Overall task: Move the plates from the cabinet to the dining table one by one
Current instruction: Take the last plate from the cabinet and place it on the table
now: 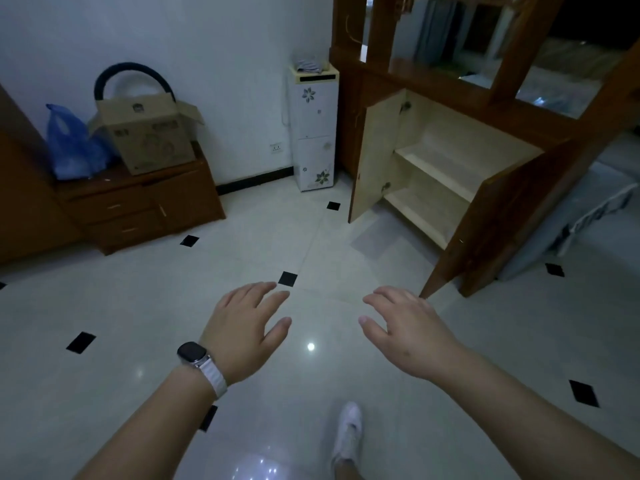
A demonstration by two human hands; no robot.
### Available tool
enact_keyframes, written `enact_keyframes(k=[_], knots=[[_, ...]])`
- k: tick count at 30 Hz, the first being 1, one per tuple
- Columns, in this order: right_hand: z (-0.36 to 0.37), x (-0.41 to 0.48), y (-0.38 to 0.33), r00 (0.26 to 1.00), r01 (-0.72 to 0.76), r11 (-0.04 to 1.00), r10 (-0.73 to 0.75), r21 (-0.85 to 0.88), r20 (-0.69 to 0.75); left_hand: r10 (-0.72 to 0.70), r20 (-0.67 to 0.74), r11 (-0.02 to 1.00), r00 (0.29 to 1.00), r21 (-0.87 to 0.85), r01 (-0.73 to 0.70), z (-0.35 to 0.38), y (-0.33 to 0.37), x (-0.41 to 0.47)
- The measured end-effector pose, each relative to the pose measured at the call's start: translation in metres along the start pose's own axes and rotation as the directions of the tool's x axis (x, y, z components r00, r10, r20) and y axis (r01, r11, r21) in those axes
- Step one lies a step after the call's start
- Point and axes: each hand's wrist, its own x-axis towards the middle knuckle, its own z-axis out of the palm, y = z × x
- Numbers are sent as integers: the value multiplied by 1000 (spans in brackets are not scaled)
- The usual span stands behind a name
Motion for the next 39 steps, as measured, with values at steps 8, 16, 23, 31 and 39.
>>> enact_keyframes(k=[8,16,23,31,39], knots=[[3,141,83,999,-49,993,47,107,21,2,46,1000,999,17,-2,23,-11,158],[-49,241,175,990,-139,984,141,107,-13,108,-13,993,994,-42,-109,42,3,312],[-68,298,226,973,-217,968,224,124,-46,171,9,985,985,-39,-171,61,-6,412],[-65,387,268,927,-360,924,370,130,-57,323,13,935,946,-157,-317,112,-24,547],[-76,525,296,844,-520,840,533,153,-56,487,70,857,870,-228,-462,141,-76,715]])
